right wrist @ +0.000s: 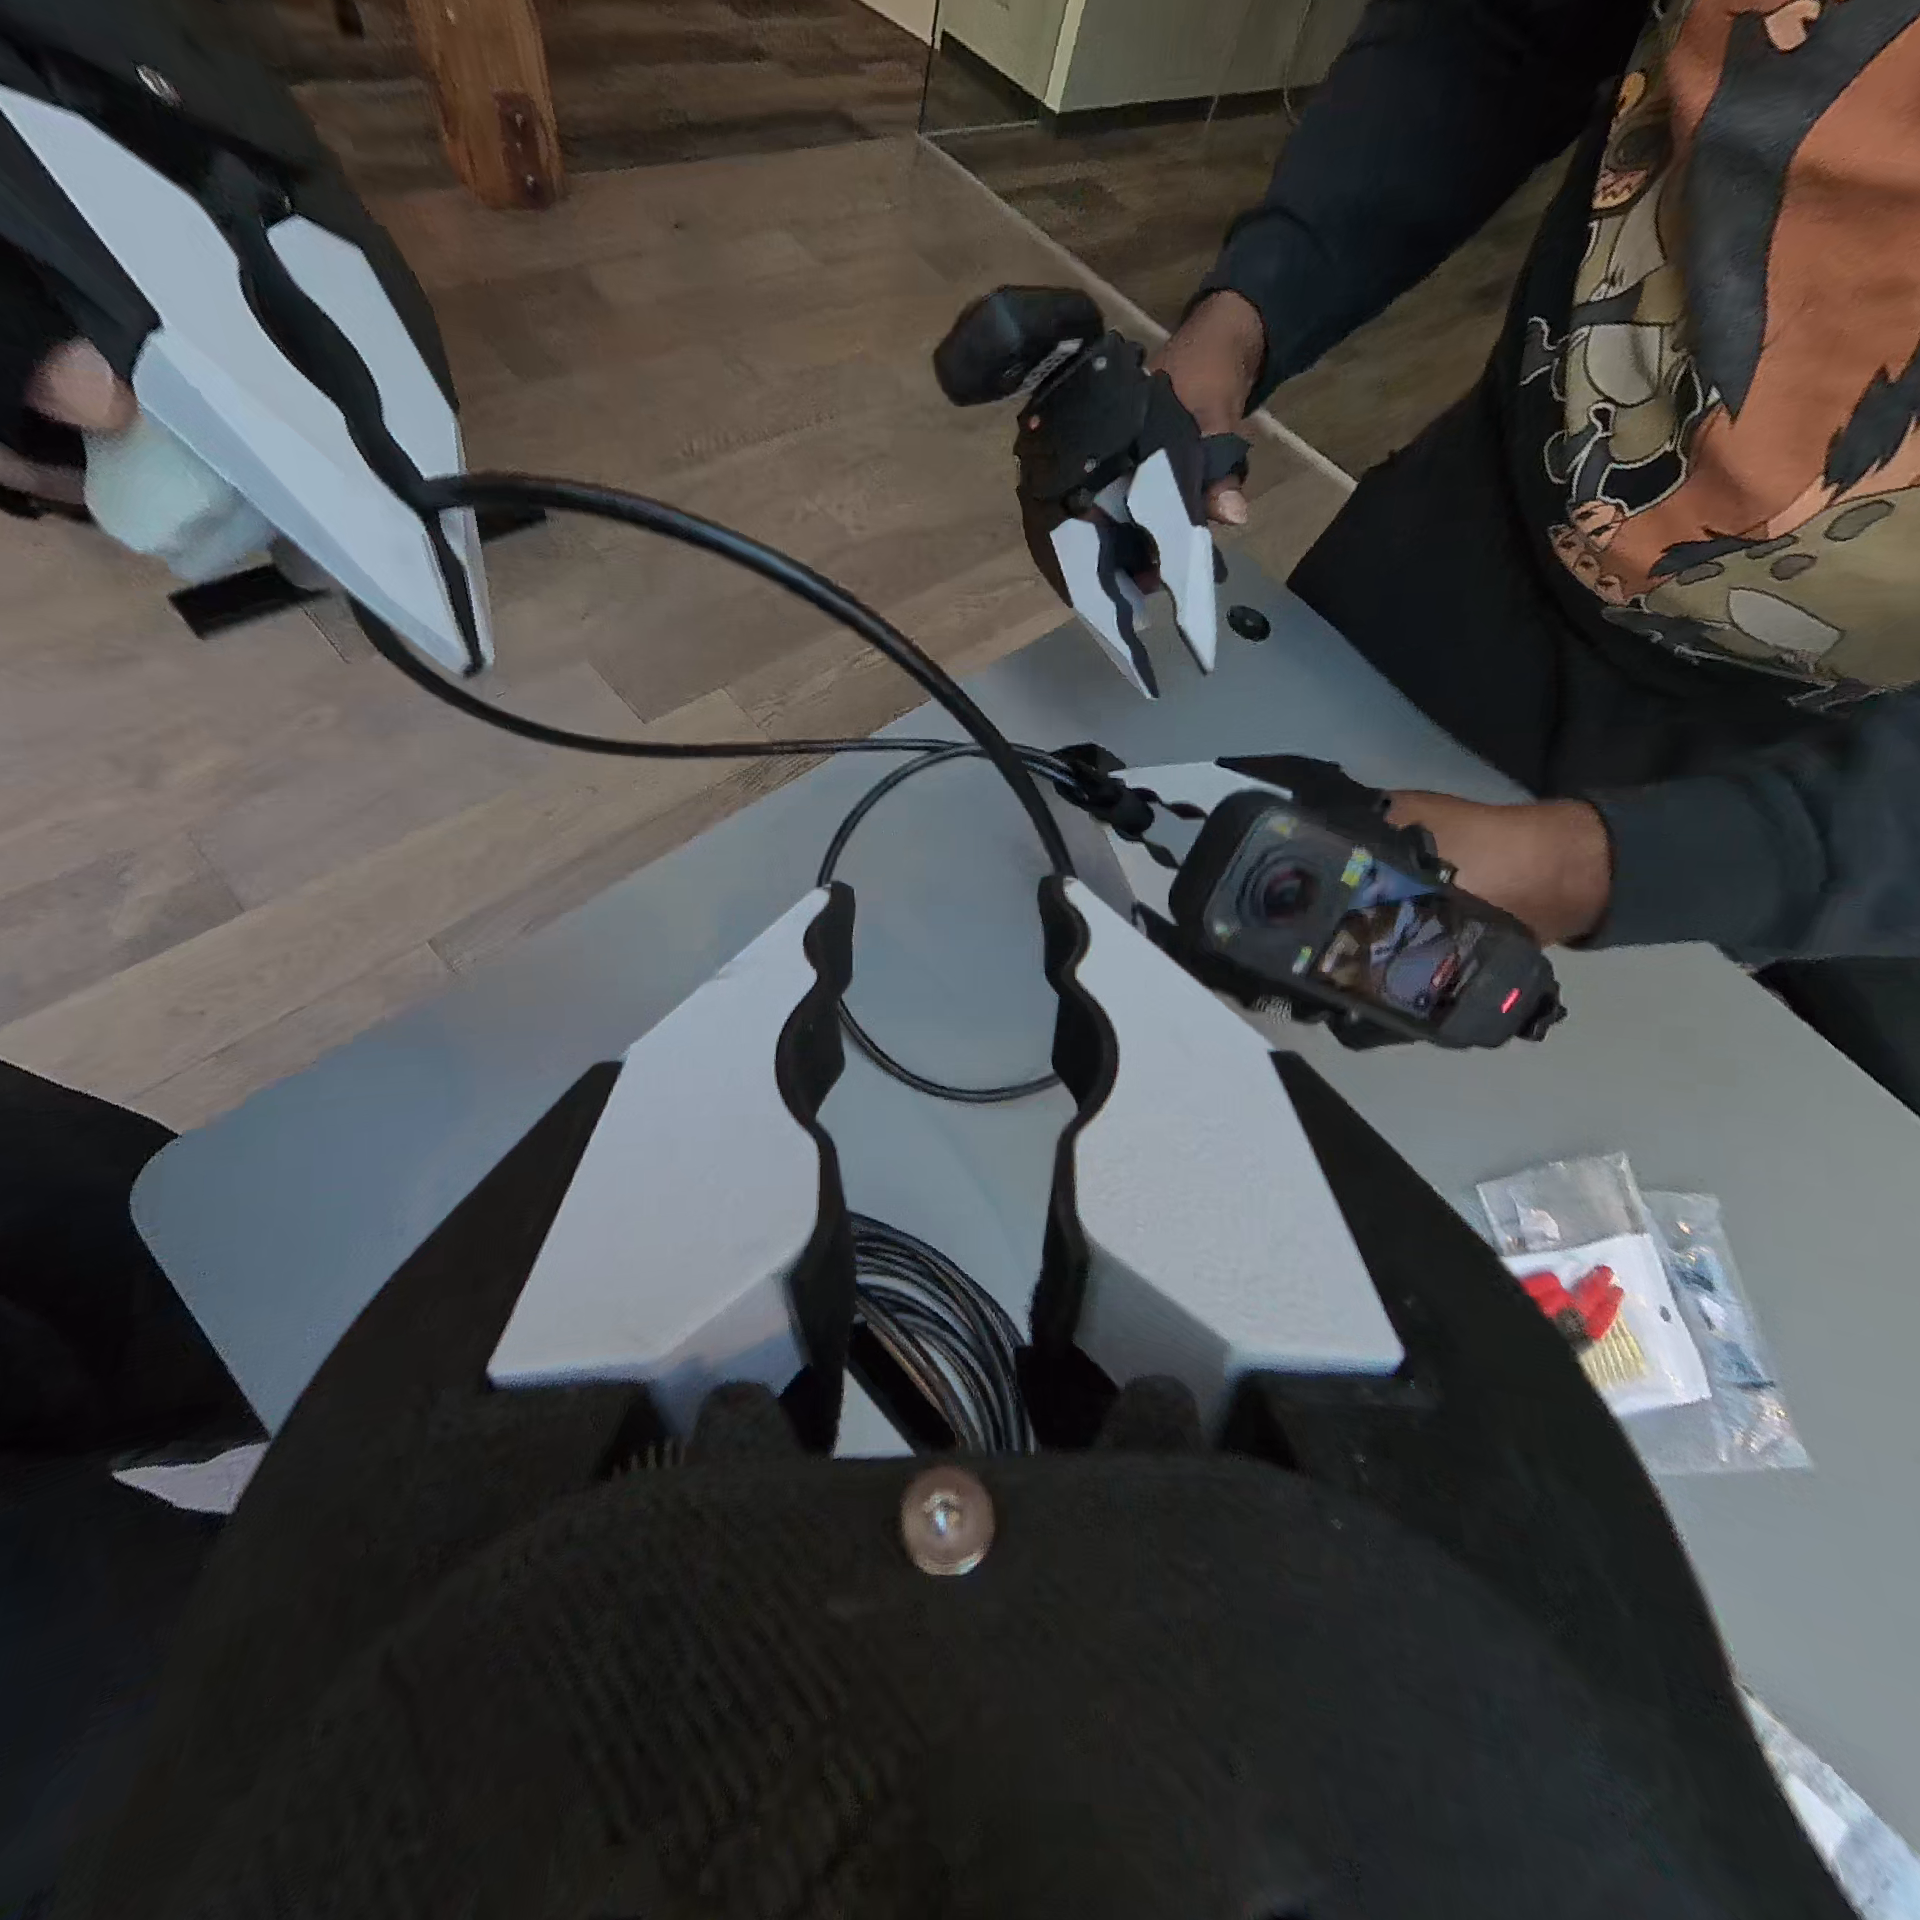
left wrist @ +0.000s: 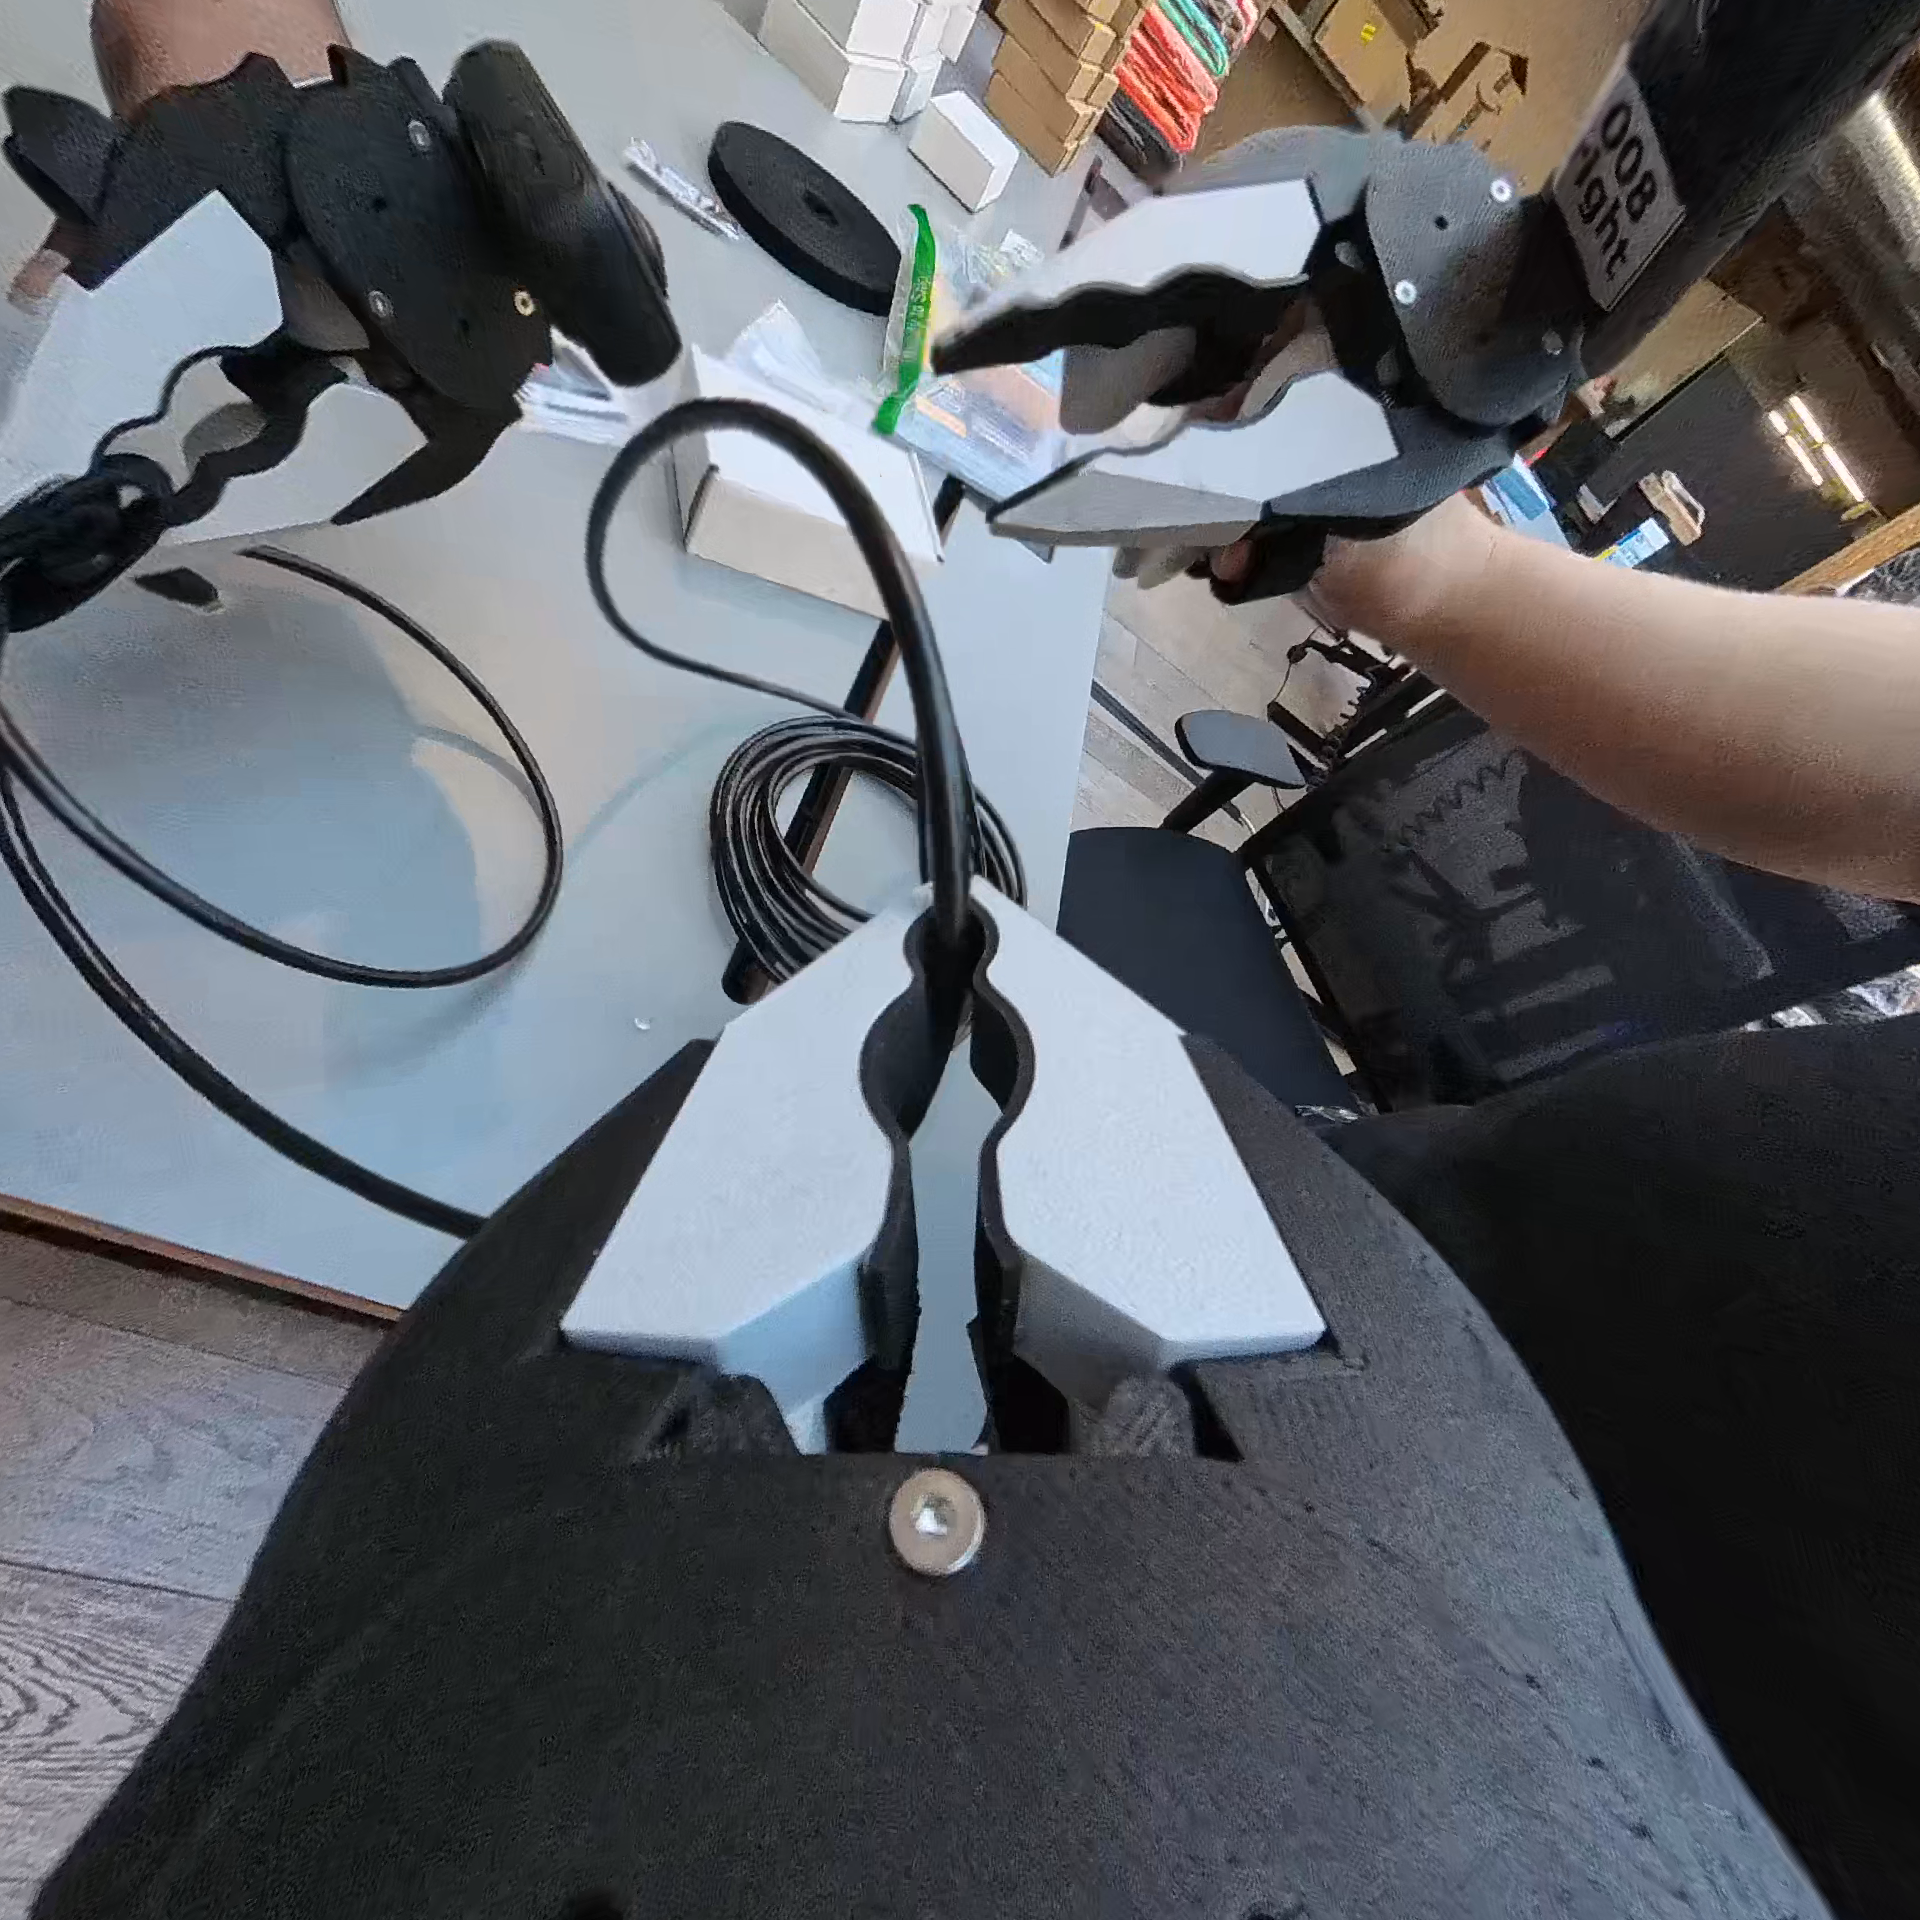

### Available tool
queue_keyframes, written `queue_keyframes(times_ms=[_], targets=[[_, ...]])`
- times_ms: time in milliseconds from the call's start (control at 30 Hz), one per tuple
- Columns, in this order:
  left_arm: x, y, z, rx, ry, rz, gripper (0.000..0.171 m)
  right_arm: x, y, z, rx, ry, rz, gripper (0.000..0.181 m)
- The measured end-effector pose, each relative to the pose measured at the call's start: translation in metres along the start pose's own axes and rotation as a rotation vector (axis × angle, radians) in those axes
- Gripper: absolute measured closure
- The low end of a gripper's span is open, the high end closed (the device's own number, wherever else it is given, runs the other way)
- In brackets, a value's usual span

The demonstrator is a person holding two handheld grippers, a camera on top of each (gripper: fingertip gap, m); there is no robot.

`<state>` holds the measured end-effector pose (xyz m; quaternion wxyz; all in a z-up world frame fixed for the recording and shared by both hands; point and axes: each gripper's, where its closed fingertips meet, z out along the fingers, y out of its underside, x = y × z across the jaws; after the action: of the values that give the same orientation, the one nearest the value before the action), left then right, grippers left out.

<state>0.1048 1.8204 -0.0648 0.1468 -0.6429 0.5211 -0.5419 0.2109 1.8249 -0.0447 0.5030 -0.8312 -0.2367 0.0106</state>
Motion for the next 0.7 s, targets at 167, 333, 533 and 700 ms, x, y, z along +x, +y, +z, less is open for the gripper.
queue_keyframes(times_ms=[167, 333, 533, 700], targets=[[0.002, -0.022, -0.006, 0.02, 0.031, -0.073, 0.171, -0.012, 0.031, -0.024, -0.087, -0.074, 0.125, 0.145], [0.002, -0.029, -0.001, -0.003, 0.025, -0.113, 0.171, -0.027, 0.106, -0.05, -0.266, -0.003, 0.178, 0.14], [-0.018, -0.008, 0.009, -0.044, 0.022, -0.279, 0.171, -0.065, 0.12, -0.049, -0.227, 0.024, 0.36, 0.131], [-0.036, 0.03, 0.02, -0.045, 0.048, -0.504, 0.171, -0.105, 0.14, -0.025, -0.327, -0.062, 0.462, 0.134]])
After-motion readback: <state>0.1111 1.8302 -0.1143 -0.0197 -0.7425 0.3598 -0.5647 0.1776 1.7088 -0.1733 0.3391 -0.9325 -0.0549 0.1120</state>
